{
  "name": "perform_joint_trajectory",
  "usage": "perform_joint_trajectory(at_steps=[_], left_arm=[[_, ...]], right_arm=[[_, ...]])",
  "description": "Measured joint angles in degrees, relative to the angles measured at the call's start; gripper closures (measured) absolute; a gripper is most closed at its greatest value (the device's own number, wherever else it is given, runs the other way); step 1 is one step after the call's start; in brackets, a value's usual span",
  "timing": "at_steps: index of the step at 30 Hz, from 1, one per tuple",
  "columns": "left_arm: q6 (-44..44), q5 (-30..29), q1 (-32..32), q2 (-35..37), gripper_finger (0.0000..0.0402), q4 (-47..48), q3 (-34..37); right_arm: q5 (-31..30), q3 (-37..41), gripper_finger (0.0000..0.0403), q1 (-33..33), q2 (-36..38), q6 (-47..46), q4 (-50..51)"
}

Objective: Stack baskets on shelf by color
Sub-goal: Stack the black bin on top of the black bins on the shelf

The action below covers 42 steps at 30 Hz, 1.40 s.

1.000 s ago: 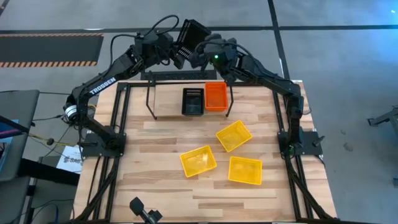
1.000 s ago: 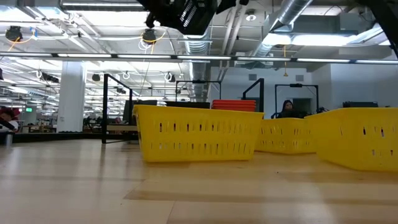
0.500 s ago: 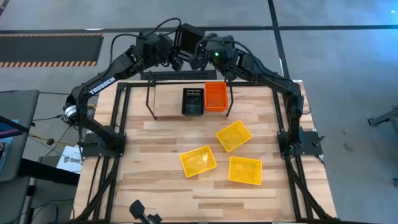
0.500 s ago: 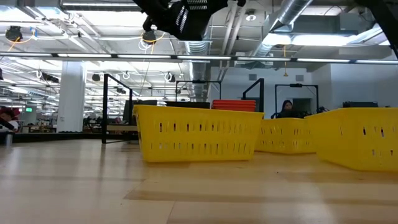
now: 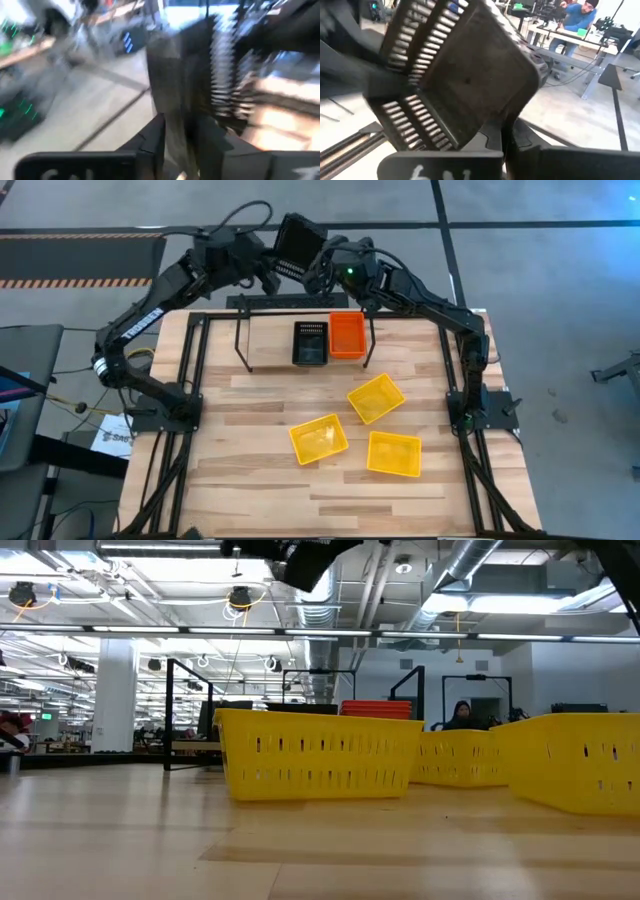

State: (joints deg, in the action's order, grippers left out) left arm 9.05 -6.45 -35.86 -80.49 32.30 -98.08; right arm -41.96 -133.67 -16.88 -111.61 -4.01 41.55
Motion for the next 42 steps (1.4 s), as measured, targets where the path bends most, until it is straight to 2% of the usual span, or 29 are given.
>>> perform_joint_trajectory(at_steps=[4, 7, 11, 14, 16, 20, 22, 30, 34, 42], left_arm=[[2.1, 1.2, 2.3, 2.9, 0.0274, 0.6, -3.4], [3.4, 0.5, 3.2, 4.7, 0.024, 5.8, -5.4], [2.1, -2.9, 3.4, 8.6, 0.0227, 15.6, -7.5], [-1.1, -8.3, 3.3, 12.4, 0.0229, 26.6, -7.6], [-4.8, -9.8, 3.2, 14.6, 0.0233, 33.9, -7.4], [-12.7, -9.0, 3.5, 19.1, 0.0239, 43.1, -7.2], [-14.6, -9.3, 3.4, 21.2, 0.0241, 44.8, -6.1], [-17.0, -13.2, 3.4, 27.4, 0.0242, 44.8, -0.5], [-16.8, -13.6, 3.4, 28.3, 0.0242, 44.6, 0.9], [-15.5, -13.9, 3.4, 28.3, 0.0242, 43.9, 4.4]], right_arm=[[0.6, 0.4, 0.04, -0.2, -0.6, 2.2, 2.1], [0.5, 0.2, 0.04, -0.1, -0.2, 1.9, 2.8], [2.1, 0.2, 0.04, -0.1, 0.0, -0.4, 5.9], [4.5, 0.2, 0.04, -0.4, 0.2, -2.1, 6.4], [8.9, 0.1, 0.04, -1.2, 0.3, -3.8, 6.4], [25.8, -0.2, 0.04, -5.2, 0.3, -10.1, 6.1], [28.3, -0.1, 0.04, -6.6, 0.3, -12.2, 6.6], [30.5, -0.1, 0.04, -5.5, -0.5, -25.5, 16.6], [30.4, 0.1, 0.04, -3.0, -1.4, -31.3, 22.6], [31.1, -0.1, 0.04, 1.3, -6.1, -39.5, 22.9]])
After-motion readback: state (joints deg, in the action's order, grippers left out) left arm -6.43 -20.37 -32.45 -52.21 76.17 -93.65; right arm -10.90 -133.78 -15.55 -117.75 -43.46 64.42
